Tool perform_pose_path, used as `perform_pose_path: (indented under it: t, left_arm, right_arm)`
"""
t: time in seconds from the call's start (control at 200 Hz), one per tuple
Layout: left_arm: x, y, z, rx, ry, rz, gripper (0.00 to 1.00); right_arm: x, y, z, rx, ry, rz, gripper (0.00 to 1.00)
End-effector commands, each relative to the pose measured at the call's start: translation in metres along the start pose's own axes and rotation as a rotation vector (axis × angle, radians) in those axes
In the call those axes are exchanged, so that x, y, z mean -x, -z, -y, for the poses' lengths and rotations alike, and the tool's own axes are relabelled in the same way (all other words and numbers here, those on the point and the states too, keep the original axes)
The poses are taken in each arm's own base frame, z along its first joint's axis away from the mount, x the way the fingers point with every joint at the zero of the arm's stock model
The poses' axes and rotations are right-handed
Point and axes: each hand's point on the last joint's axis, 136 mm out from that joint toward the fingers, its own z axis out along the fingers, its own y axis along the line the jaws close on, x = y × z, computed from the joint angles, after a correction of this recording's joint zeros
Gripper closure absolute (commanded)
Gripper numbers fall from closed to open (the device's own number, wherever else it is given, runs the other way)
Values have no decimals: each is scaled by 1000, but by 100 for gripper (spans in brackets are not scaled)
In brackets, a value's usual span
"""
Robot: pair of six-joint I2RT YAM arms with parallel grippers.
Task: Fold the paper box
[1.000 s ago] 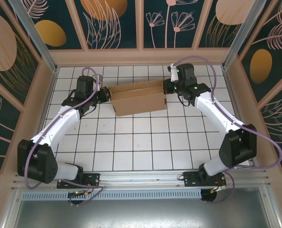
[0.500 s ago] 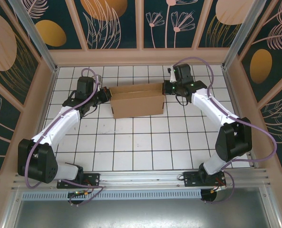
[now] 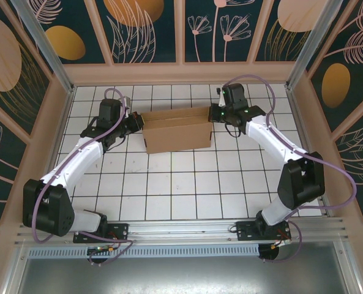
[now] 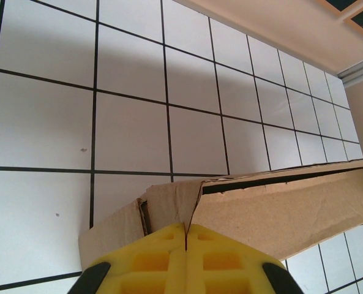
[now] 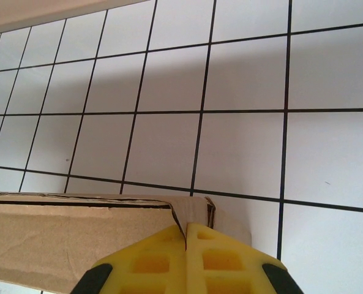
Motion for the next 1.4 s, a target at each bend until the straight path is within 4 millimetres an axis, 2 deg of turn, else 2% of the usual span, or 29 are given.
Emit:
perform_pose_path:
  t: [0.0, 0.19, 0.395, 0.505, 0.591, 0.711, 0.851, 0.961, 1.106, 1.396]
  left_arm:
    - [-8, 4, 2, -9, -1, -16, 100]
    - [-11, 5, -1, 2, -9, -19, 100]
    - [-8, 7, -4, 25, -31, -13, 100]
    - [-5, 8, -3, 29, -43, -9, 100]
    - [-2, 8, -3, 35, -47, -3, 100]
    - [0, 8, -1, 36, -62, -6, 100]
    - [3, 9, -3, 56, -77, 2, 100]
    - [4, 9, -2, 58, -87, 1, 100]
    - [5, 9, -2, 61, -92, 4, 100]
    - [5, 7, -1, 54, -84, 0, 100]
  right_arm:
    - [-25, 2, 1, -9, 23, -30, 100]
    - [-36, 3, 6, -47, 142, 13, 100]
    - [-27, 13, 5, -47, 169, 80, 100]
    - [-20, 17, 1, -29, 114, 75, 100]
    - [-16, 18, -10, 37, 46, 52, 100]
    - [0, 27, -19, 83, -61, 53, 100]
    - [9, 31, -20, 89, -105, 25, 100]
    - [8, 28, -20, 153, -169, -28, 100]
    - [4, 23, -9, 167, -221, -74, 100]
    - [-12, 16, -2, 141, -202, -78, 100]
